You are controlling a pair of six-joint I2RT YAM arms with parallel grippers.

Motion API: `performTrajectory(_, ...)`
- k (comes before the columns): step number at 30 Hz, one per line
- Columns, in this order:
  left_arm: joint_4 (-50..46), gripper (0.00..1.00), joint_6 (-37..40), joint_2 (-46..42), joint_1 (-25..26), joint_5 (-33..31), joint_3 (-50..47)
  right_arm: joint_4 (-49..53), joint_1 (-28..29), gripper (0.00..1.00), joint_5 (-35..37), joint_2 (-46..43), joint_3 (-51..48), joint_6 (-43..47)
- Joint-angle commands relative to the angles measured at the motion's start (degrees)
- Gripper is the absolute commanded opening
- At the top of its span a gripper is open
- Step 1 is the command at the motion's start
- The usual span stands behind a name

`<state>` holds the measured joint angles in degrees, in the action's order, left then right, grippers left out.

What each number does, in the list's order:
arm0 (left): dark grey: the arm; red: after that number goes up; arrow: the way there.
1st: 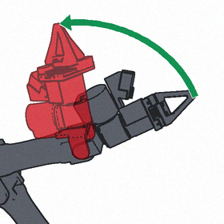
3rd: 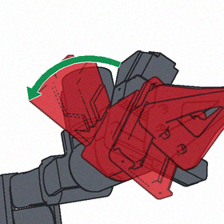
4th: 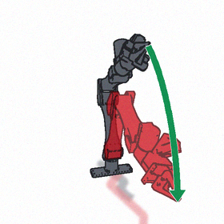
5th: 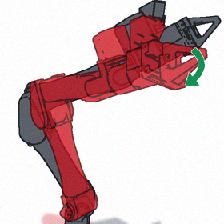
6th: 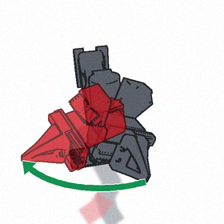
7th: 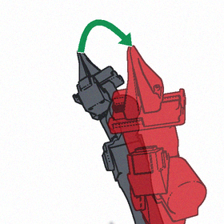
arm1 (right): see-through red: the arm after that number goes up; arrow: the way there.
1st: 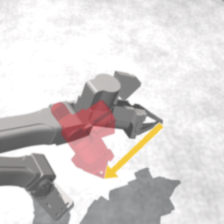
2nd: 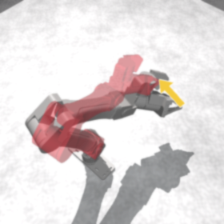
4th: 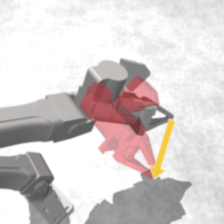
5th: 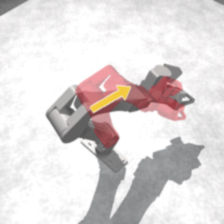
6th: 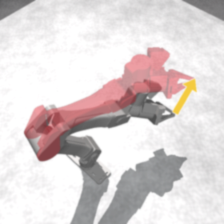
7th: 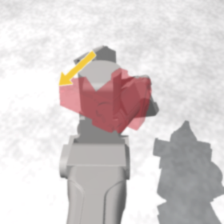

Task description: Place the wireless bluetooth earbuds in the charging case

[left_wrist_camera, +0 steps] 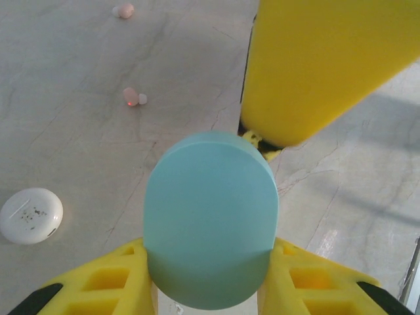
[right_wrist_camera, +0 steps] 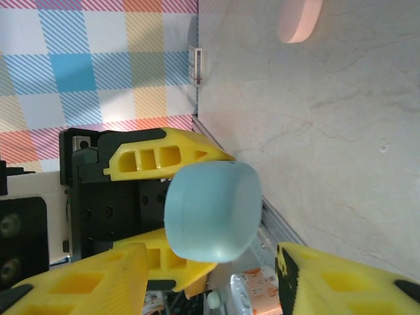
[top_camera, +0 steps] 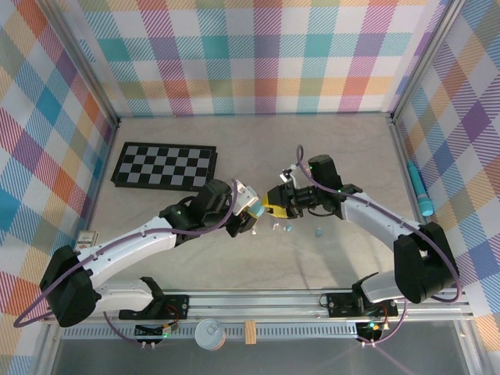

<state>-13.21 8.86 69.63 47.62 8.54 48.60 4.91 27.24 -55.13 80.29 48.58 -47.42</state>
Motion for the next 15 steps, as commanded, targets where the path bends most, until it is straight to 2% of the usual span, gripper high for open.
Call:
performTrajectory(1, 1.61, 0.34, 1.33, -0.73, 0.72, 1.75, -0.05, -2.89, 1.48, 0.5, -1.35, 0.92, 1.59, -1.53)
performTrajectory(11, 1.61, 0.34, 1.64, -1.19, 0.9, 3.24, 0.11, -2.64, 2.7, 0.34, -0.12, 1.73, 1.66, -1.79)
performTrajectory(15, 1.35, 0.34, 2.03, -1.13, 1.05, 3.67, 0.72, -2.7, 2.99, 0.39, 0.85, 2.64, 1.35, -2.15)
